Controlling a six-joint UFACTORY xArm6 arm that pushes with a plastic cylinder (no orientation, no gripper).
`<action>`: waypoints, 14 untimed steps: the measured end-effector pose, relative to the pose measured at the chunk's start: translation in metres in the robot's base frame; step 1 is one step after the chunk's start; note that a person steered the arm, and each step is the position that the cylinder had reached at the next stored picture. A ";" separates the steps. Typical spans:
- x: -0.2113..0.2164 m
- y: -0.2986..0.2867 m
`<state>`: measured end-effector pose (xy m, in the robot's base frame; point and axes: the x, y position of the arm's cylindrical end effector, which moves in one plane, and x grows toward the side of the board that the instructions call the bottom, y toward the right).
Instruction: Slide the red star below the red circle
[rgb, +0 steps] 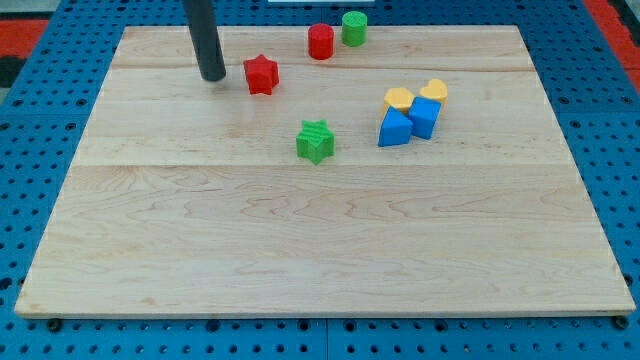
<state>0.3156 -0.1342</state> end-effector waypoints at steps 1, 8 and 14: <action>-0.004 0.019; -0.019 0.190; -0.035 0.136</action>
